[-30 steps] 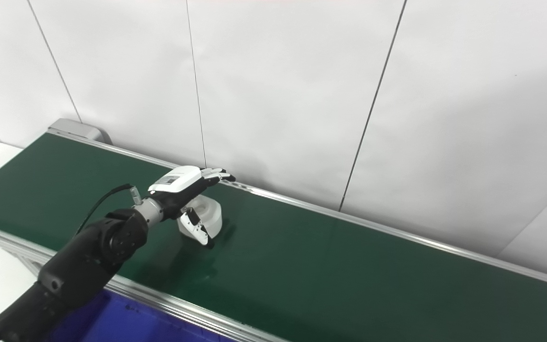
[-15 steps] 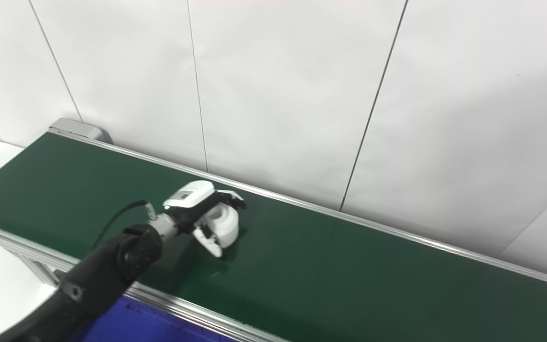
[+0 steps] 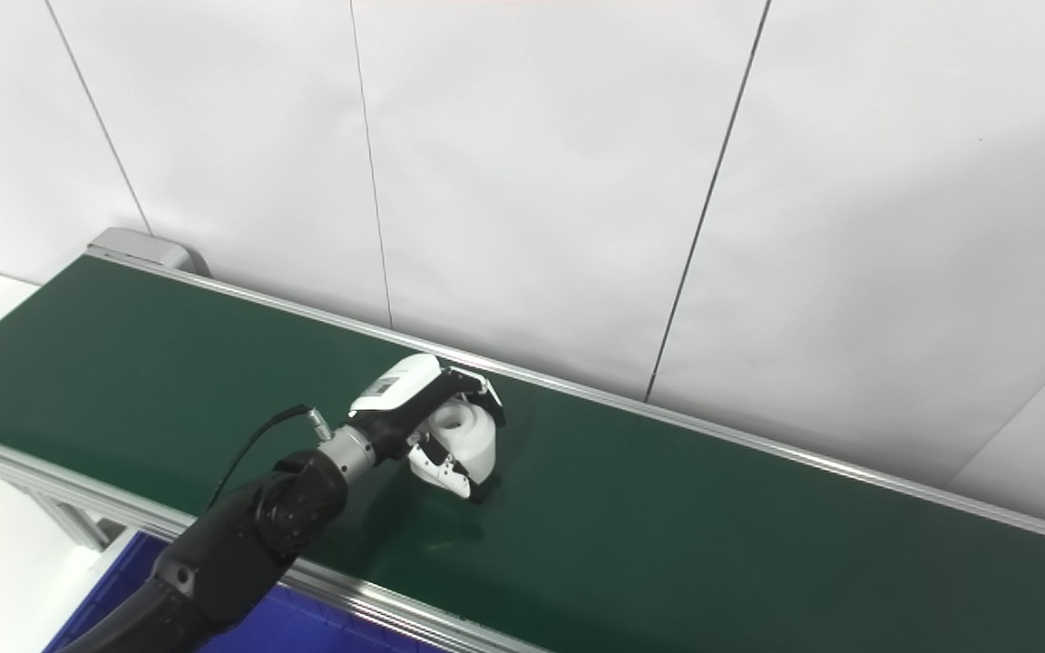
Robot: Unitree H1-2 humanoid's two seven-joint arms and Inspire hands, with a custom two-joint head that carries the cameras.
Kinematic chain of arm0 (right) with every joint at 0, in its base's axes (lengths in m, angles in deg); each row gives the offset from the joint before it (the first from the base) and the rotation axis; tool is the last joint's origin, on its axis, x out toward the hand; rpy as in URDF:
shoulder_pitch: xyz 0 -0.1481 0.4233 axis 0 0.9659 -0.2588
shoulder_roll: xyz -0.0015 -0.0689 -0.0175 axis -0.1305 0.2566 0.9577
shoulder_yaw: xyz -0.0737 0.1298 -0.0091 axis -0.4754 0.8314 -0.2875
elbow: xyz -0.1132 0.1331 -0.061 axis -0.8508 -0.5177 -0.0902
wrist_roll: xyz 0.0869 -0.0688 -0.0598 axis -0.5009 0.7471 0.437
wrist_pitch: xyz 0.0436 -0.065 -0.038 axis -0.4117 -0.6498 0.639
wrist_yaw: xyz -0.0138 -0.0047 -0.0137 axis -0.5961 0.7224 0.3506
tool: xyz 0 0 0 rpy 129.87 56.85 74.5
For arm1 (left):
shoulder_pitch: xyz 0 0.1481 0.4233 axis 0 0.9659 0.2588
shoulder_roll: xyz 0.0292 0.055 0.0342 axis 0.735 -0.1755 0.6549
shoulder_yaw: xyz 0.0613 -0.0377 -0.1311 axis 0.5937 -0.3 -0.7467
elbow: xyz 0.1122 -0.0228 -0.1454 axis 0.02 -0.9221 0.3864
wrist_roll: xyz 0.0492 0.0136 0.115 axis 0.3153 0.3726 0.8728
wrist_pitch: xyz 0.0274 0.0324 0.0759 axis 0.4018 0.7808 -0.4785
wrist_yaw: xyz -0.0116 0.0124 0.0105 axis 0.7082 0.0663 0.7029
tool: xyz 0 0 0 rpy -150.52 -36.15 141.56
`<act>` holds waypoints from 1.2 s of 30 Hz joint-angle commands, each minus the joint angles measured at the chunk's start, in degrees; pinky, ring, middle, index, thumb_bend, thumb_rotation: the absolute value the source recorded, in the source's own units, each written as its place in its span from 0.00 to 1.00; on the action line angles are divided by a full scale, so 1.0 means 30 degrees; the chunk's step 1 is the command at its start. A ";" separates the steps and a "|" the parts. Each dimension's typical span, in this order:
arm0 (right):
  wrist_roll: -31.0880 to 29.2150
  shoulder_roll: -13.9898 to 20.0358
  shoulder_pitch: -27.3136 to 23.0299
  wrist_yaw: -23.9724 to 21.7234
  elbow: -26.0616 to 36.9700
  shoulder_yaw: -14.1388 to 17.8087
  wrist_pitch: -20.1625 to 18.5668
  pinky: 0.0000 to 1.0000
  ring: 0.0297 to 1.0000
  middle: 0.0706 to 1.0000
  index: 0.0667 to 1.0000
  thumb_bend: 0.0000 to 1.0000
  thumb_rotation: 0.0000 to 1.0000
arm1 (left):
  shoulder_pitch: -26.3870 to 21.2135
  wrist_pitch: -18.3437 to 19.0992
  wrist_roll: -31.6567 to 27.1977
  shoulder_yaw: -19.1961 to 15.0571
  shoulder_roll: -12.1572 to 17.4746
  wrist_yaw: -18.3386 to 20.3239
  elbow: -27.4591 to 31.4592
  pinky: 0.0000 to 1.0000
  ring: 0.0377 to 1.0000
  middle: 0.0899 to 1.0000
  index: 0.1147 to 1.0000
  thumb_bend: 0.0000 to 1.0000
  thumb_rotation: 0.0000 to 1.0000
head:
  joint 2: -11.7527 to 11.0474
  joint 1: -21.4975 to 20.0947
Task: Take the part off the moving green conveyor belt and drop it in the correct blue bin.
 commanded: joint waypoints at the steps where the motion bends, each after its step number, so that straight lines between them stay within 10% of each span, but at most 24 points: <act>1: 0.0098 0.0100 0.0245 0.0363 0.0613 0.0244 0.0886 0.79 0.78 0.78 0.86 0.89 0.43 | -0.0051 -0.0626 -0.0592 -0.0468 0.0099 -0.0473 0.1076 0.46 0.42 0.46 0.42 0.50 0.00 | 0.0009 0.0023; 13: -0.0047 0.0498 0.0715 0.0098 0.1194 0.0399 0.0886 0.84 0.80 0.81 0.90 0.88 0.45 | 0.2974 -0.1340 -0.2509 -0.1610 -0.0467 -0.0331 0.5833 0.42 0.42 0.45 0.43 0.50 0.00 | 0.0258 0.0773; 23: 0.1054 -0.0233 0.1412 -0.0425 0.2218 0.1068 0.0882 0.78 0.77 0.79 0.86 0.88 0.48 | 0.5828 -0.2003 -0.4600 -0.2434 0.0274 0.0674 0.9589 0.45 0.43 0.46 0.42 0.50 0.00 | 0.2491 -0.4678; 36: 0.1635 -0.2235 0.3344 -0.4398 0.4367 0.4445 0.0880 0.80 0.79 0.82 0.88 0.87 0.46 | 0.8065 -0.3411 -0.7689 -0.1991 -0.0082 0.2359 1.0330 0.48 0.46 0.46 0.39 0.50 0.00 | 0.4364 -0.5475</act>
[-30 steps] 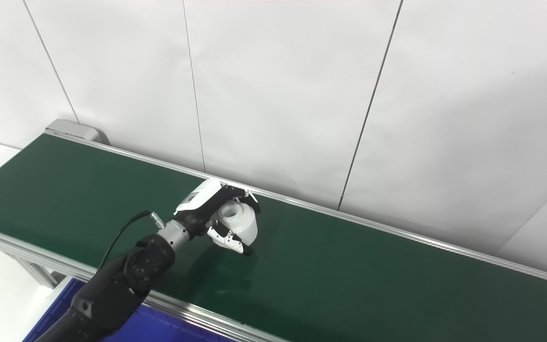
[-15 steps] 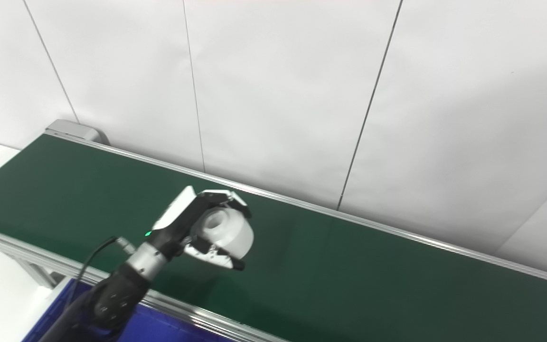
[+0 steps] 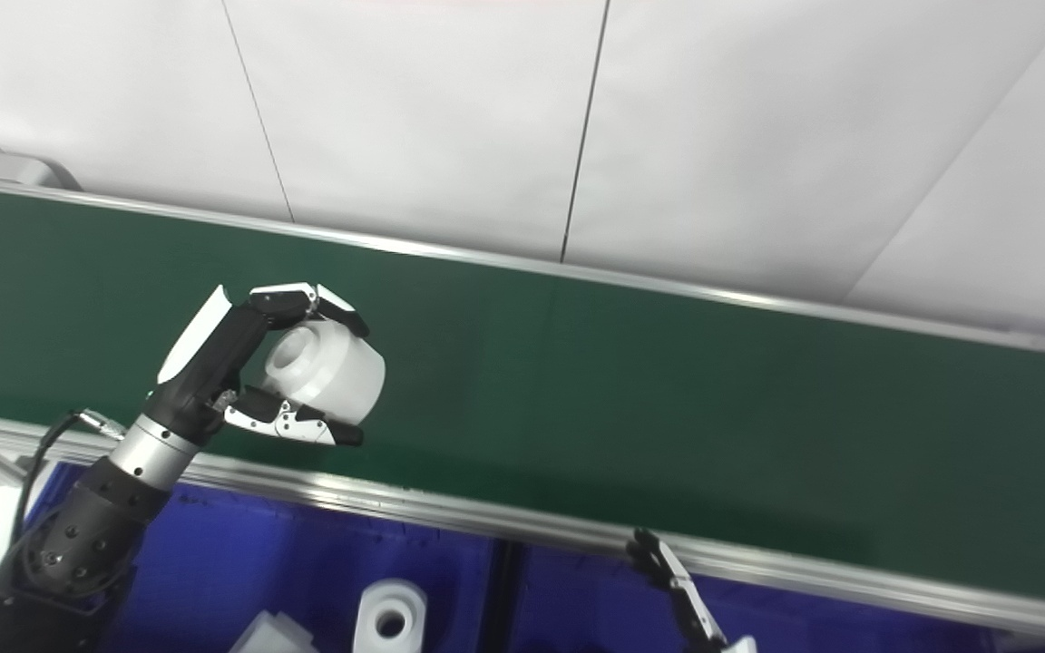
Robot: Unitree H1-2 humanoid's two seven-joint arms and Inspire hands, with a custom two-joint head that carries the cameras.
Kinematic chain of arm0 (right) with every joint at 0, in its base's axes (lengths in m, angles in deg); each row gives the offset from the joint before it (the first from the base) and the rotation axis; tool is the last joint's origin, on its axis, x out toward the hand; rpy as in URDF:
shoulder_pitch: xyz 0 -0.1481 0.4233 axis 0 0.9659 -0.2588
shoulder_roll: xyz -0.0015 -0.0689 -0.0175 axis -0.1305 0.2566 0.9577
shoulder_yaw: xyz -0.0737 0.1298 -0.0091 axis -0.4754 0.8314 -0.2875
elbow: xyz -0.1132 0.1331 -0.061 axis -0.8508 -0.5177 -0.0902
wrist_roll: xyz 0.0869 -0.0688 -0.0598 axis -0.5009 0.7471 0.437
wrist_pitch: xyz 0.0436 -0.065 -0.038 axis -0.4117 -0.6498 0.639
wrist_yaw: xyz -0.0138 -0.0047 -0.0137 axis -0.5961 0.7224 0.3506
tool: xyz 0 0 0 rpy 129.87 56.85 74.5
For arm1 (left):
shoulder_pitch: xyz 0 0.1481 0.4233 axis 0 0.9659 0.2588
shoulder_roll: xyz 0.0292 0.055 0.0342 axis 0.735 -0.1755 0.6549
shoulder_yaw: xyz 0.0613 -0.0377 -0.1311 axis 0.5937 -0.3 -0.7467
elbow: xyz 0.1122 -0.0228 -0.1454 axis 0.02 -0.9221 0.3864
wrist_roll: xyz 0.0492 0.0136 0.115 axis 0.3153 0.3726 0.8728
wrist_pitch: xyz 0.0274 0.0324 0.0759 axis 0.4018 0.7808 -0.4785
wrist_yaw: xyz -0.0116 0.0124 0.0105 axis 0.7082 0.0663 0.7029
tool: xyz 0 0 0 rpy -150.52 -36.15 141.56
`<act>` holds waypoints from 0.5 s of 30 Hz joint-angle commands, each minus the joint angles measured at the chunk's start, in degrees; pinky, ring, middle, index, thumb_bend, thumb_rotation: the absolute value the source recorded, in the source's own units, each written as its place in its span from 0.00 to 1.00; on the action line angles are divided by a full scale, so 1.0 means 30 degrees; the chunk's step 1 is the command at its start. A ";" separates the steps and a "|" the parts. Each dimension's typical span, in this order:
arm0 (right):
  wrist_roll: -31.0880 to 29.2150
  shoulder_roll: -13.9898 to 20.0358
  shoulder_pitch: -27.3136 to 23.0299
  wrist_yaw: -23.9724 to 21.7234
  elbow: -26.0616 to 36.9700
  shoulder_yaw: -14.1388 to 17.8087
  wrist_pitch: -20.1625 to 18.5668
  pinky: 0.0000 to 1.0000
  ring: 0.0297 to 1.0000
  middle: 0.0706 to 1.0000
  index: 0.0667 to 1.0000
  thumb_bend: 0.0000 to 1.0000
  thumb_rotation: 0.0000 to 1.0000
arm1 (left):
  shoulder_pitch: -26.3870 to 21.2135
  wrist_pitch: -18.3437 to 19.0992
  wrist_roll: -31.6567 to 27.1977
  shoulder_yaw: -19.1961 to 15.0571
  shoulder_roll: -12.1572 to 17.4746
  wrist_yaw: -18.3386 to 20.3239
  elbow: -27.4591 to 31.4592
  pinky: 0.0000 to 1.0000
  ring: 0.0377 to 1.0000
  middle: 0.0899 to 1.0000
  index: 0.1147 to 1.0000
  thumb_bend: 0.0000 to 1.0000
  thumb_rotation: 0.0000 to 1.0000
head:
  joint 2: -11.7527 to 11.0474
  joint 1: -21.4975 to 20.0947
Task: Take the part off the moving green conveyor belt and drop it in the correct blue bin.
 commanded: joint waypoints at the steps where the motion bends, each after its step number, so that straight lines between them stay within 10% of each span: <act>1: 0.0124 -0.0146 0.0312 -0.0418 0.0876 0.0463 0.0879 0.80 0.79 0.82 0.88 0.87 0.45 | 0.0641 -0.0946 -0.0380 0.0114 -0.0044 0.0112 0.0909 0.47 0.46 0.47 0.38 0.50 0.00 | 0.0064 0.0047; 15: -0.0664 -0.1224 0.0997 -0.3744 0.2216 0.3153 0.0875 0.81 0.78 0.80 0.87 0.87 0.45 | 0.4303 -0.0822 -0.0093 0.0169 -0.0955 0.0283 0.1669 0.46 0.45 0.47 0.40 0.50 0.00 | 0.1736 0.1702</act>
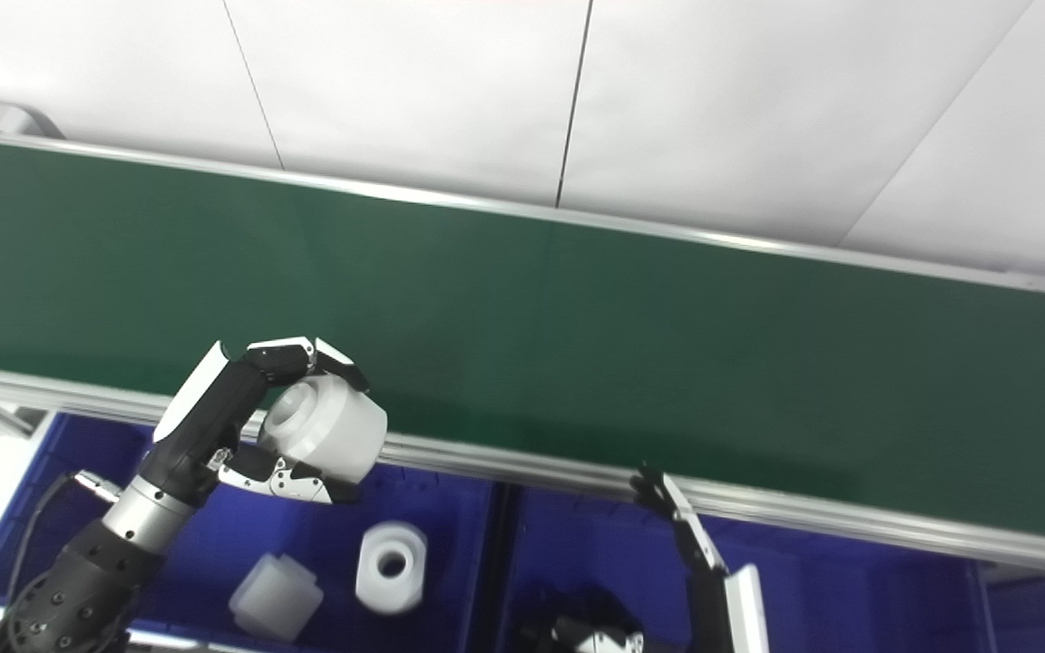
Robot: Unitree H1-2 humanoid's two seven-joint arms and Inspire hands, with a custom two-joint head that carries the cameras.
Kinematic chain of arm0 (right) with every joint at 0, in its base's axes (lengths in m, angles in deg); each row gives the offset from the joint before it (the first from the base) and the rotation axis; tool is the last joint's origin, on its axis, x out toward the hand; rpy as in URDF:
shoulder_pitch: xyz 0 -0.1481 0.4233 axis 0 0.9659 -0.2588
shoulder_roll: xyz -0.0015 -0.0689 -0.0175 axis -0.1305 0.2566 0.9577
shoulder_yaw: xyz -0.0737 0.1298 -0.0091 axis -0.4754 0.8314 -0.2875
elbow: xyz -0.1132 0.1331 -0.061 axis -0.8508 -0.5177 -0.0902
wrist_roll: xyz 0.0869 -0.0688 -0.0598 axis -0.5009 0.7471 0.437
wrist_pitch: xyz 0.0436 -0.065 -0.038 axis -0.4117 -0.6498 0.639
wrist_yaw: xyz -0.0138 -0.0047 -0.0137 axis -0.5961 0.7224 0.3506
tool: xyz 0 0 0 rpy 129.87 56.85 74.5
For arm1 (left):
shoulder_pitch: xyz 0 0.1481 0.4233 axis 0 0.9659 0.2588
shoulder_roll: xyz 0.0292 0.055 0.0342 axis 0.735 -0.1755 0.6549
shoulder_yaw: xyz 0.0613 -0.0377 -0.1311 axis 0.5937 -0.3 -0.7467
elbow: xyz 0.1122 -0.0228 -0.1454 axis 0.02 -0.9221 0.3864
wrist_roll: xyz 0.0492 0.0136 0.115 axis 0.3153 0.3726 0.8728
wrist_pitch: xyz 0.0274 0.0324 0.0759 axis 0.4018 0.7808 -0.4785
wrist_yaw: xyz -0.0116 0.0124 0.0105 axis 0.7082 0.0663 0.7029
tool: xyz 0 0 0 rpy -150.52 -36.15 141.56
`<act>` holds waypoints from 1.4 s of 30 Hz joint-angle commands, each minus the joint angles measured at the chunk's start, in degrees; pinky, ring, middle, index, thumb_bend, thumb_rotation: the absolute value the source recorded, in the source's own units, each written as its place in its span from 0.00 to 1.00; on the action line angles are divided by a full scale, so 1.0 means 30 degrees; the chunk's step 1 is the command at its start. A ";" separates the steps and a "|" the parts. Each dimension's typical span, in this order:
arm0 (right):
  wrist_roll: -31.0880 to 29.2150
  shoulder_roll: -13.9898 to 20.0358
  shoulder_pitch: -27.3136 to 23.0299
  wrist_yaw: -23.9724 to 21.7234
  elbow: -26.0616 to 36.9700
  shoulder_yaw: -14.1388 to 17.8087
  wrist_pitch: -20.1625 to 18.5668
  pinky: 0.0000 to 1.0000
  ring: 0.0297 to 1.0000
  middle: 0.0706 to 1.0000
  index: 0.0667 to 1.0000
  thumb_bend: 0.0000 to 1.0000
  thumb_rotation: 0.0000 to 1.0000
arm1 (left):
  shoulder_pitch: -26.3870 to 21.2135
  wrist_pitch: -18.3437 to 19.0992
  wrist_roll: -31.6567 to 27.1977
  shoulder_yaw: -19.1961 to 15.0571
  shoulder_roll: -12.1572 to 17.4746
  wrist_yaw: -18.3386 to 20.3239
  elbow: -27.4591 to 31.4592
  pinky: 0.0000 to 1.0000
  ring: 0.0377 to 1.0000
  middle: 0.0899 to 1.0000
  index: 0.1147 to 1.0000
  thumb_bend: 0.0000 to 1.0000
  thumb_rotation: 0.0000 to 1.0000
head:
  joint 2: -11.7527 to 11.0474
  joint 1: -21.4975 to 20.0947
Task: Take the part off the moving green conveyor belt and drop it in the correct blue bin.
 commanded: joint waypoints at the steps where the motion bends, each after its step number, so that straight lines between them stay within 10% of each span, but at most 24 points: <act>1: -0.0331 -0.0121 0.0019 -0.0267 0.0634 0.0332 0.0876 0.81 0.77 0.79 0.87 0.88 0.44 | 0.0301 -0.0517 0.0376 -0.0301 0.0003 -0.0326 0.0574 0.46 0.45 0.47 0.40 0.50 0.00 | -0.0021 0.0004; 14: -0.0936 -0.0567 0.0042 -0.1612 0.0839 0.1497 0.0875 0.79 0.77 0.79 0.86 0.89 0.46 | 0.1613 -0.2392 0.2213 -0.0674 0.0831 -0.0537 -0.1483 0.52 0.47 0.47 0.38 0.50 0.00 | 0.0229 0.1103; 31: -0.0870 -0.0143 -0.0196 -0.1163 0.0430 0.1436 0.0882 0.79 0.77 0.79 0.87 0.88 0.47 | 0.1812 -0.2445 0.6046 -0.0840 0.2634 -0.4177 -0.3340 0.52 0.48 0.46 0.39 0.50 0.00 | -0.0031 0.1995; 42: -0.1176 0.0084 -0.0156 -0.0931 0.0499 0.1177 0.0883 0.79 0.77 0.79 0.87 0.87 0.46 | 0.2149 -0.2070 0.7301 -0.2349 0.3114 -0.4181 -0.3670 0.57 0.55 0.48 0.39 0.50 0.00 | 0.0012 0.2243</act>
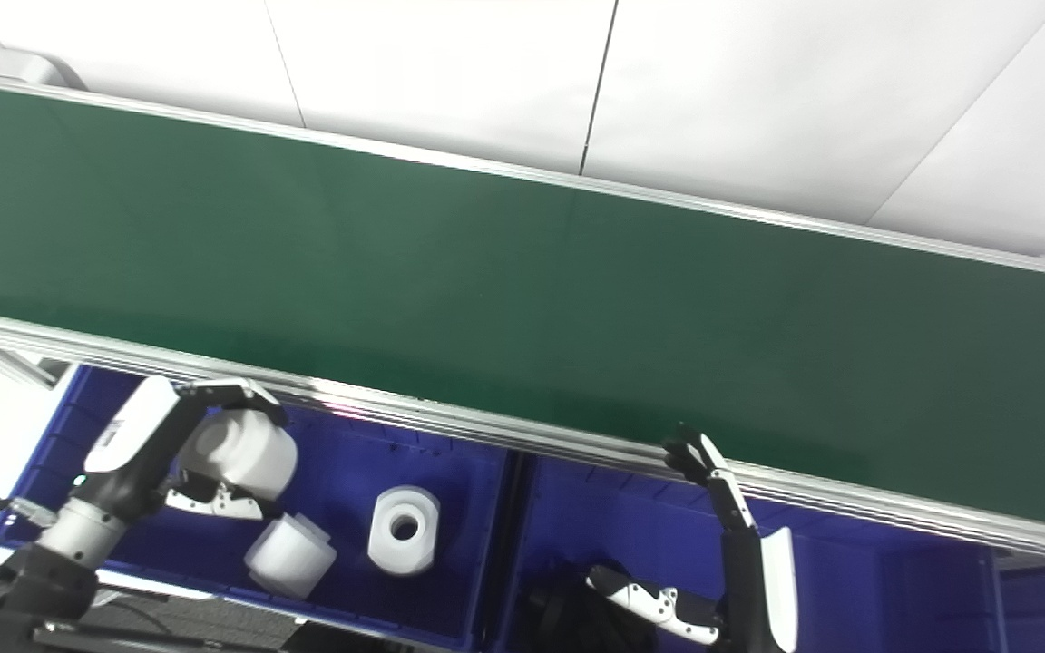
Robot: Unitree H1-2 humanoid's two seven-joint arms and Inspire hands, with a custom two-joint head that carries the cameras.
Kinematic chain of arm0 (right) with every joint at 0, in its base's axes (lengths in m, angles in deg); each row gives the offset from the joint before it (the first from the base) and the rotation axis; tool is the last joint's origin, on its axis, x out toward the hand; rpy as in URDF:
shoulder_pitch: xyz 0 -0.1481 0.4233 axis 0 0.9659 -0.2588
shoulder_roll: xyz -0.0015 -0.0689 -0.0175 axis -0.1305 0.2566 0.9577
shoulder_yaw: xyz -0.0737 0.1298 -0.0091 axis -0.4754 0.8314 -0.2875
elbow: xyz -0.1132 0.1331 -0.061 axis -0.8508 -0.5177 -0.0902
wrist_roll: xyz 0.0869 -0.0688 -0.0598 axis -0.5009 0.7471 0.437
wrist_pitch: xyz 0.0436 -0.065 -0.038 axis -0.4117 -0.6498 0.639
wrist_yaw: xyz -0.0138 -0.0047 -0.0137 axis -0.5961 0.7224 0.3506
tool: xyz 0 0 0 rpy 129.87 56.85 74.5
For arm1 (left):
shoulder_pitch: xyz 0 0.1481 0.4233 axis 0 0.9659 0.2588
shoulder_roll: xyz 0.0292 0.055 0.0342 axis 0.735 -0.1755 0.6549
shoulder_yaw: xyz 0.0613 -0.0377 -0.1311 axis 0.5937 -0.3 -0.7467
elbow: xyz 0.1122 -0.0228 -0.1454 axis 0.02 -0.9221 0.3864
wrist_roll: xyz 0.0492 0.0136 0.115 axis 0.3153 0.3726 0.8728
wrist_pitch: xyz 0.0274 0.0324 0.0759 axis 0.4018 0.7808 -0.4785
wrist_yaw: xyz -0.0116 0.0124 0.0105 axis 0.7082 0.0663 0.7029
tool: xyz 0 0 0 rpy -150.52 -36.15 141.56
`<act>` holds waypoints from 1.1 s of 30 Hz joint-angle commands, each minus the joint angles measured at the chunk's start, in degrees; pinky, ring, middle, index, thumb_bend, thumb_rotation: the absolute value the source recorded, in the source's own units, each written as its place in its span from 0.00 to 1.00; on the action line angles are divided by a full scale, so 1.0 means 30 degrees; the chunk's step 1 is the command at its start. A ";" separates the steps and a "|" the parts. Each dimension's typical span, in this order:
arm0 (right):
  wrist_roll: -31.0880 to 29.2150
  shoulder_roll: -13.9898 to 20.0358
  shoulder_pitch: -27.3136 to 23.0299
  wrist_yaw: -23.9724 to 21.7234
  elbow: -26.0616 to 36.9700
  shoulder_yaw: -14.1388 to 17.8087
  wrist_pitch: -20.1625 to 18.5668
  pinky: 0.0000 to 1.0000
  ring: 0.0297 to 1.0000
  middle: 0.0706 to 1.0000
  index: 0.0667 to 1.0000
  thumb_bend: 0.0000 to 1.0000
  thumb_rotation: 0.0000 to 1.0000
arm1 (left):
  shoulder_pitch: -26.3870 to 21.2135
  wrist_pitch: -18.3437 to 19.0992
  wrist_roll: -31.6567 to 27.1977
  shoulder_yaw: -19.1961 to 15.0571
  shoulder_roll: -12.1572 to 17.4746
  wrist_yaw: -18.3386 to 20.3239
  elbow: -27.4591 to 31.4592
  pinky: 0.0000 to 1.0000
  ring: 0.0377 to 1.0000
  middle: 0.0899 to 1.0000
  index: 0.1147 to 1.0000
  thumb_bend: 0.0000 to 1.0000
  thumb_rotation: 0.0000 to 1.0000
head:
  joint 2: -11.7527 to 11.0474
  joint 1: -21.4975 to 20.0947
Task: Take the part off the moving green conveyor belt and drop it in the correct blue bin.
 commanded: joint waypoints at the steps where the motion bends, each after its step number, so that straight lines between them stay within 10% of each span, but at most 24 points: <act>1: 0.0004 0.0240 0.0052 0.0397 0.0429 0.0020 0.0883 0.79 0.77 0.79 0.87 0.87 0.46 | 0.0093 -0.0729 -0.0345 -0.0042 0.1093 0.0086 -0.0011 0.59 0.59 0.49 0.40 0.51 0.00 | -0.0020 0.0014; 9: 0.0156 0.0186 0.0043 0.0505 0.0462 0.0096 0.0882 0.79 0.77 0.79 0.87 0.88 0.47 | 0.0260 -0.0924 -0.1800 0.1916 0.3263 0.0888 -0.0533 0.80 0.78 0.73 0.64 0.70 0.44 | 0.0046 0.0024; 22: 0.0012 0.0336 0.0202 0.0422 0.0557 0.0123 0.0880 0.78 0.77 0.79 0.87 0.88 0.47 | 0.1595 -0.0922 -0.3238 0.3436 0.3754 0.0164 0.1475 0.82 0.76 0.73 0.64 0.74 0.50 | 0.0094 -0.0181; 33: 0.0410 0.0145 0.0456 0.0115 0.0720 0.0239 0.0880 0.78 0.76 0.79 0.86 0.89 0.48 | 0.1168 -0.0872 -0.5310 0.4851 0.1791 0.1583 0.3237 0.76 0.75 0.73 0.65 0.79 0.44 | 0.0015 -0.1195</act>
